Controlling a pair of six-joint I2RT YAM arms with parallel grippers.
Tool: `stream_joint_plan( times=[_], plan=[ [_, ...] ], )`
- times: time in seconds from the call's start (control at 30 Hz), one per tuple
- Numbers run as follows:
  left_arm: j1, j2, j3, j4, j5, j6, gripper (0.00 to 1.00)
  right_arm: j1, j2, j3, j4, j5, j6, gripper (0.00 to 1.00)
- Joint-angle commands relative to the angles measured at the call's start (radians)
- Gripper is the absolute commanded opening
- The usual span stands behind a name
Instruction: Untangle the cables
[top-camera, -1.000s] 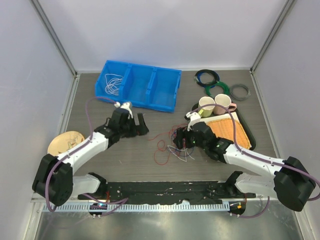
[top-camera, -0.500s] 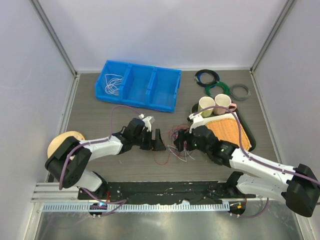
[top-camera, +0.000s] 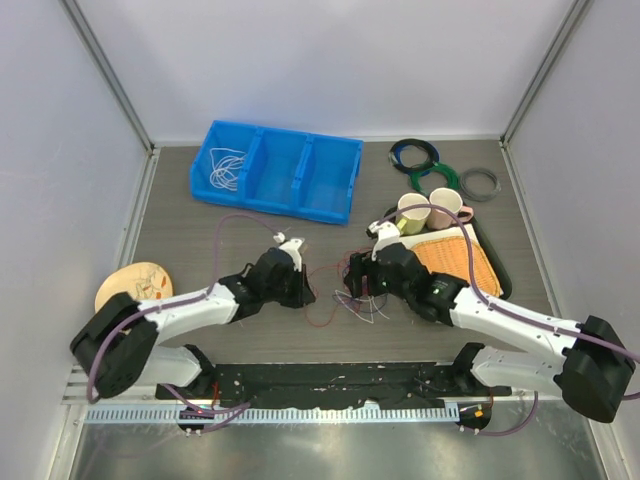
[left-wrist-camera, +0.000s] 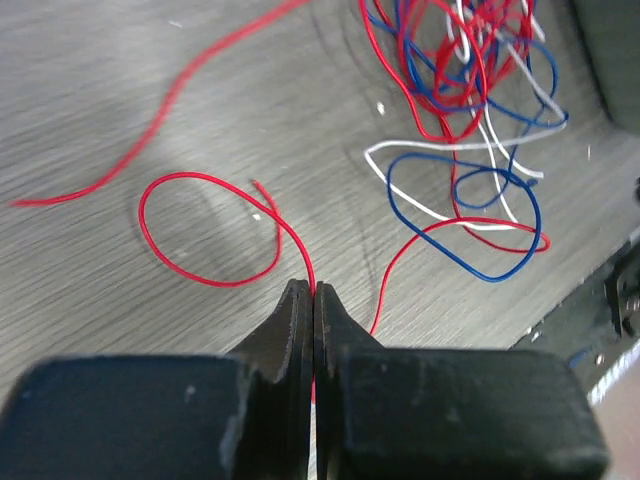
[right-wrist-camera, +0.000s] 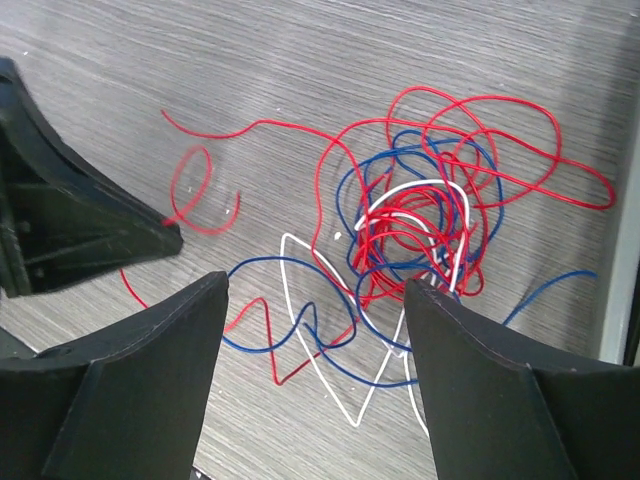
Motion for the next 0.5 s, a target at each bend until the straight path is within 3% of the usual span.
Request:
stream_joint_plan(
  times=[0.0,0.03,0.17,0.37,0.47],
  plan=[
    [-0.008,-0.184,-0.002,-0.193,-0.366,-0.103,0.0,0.016,0.025,0.093,0.038,-0.065,-0.07,0.76],
    [-0.008,-0.218,0.0,-0.243,-0.511,-0.129,0.0,0.04,0.028,0.1,0.037,-0.067,-0.079,0.76],
    [-0.007,-0.449,-0.011,-0.447,-0.792,-0.264,0.0,0.134,0.079,0.119,0.017,-0.036,-0.116,0.76],
    [-0.005,-0.725,-0.103,-0.519,-0.897,-0.332,0.0,0.186,0.137,0.127,-0.126,0.169,0.014,0.72],
    [-0.005,-0.83,-0.114,-0.598,-0.974,-0.381,0.0,0.191,0.124,0.124,-0.201,0.189,0.077,0.71]
  ],
)
